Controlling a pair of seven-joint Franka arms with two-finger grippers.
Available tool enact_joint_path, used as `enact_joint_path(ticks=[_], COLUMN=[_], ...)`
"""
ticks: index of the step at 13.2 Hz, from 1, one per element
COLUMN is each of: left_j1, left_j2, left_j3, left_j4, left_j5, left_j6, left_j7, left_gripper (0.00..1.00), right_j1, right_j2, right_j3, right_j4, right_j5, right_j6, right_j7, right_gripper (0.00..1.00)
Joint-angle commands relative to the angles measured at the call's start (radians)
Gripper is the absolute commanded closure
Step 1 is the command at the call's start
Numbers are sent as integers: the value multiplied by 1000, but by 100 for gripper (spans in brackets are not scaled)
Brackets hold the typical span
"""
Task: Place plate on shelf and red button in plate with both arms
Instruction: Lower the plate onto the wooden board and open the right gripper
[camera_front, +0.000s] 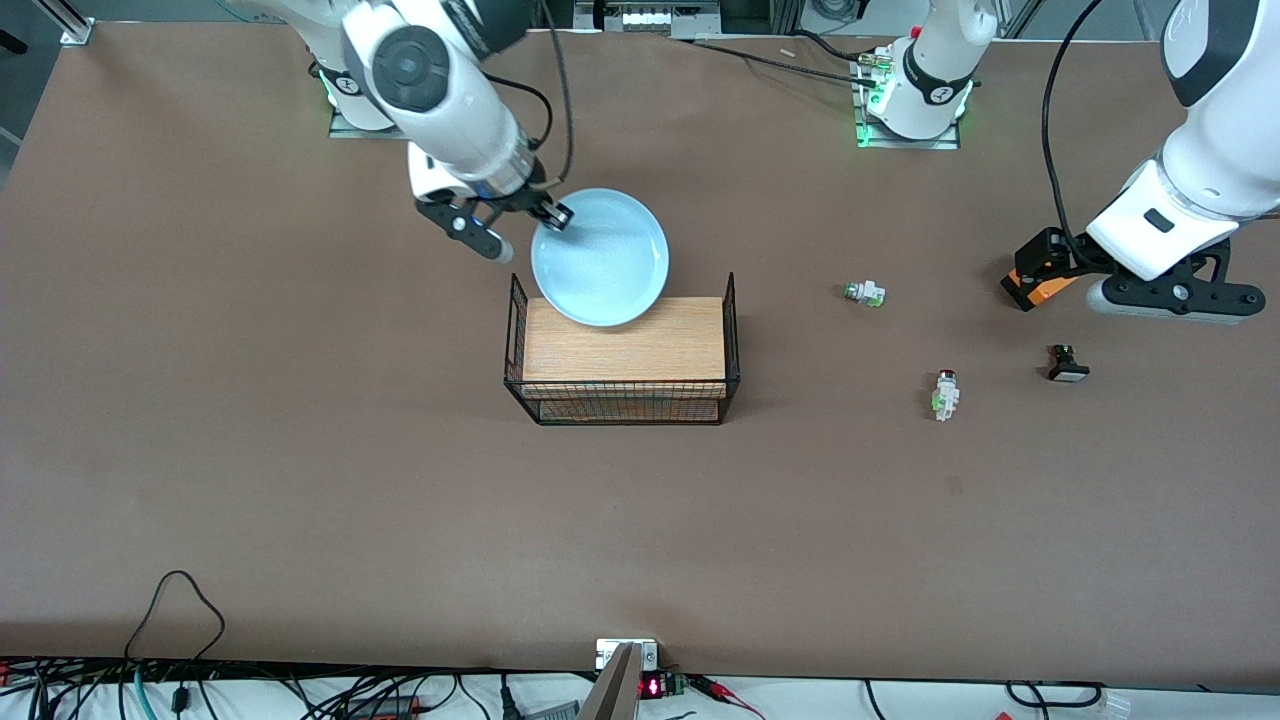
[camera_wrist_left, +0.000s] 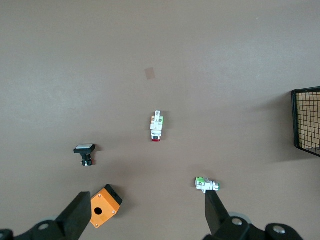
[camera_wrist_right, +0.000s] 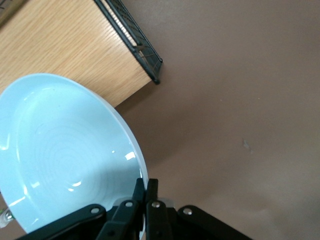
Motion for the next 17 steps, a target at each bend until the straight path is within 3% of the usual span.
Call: enact_joint_path(ticks=[1, 15, 16, 17], left_j1=[4, 4, 3, 3], left_j2=[13, 11, 11, 11], left_j3=[2, 2, 2, 2], left_j4=[28, 27, 28, 27], left_j5=[-14, -14, -14, -14], left_j6=[-19, -30, -30, -30], left_j7=[9, 10, 12, 12], left_gripper=[0, 0, 0, 0], right_j1=[37, 37, 37, 37], right_j2=[52, 163, 163, 163], right_j3=[-4, -44, -44, -44], right_j4=[12, 22, 22, 22], right_j5=[-32, -42, -42, -36], right_j6=[80, 276, 280, 281], right_j7=[60, 43, 40, 39], right_gripper=[100, 100, 92, 69])
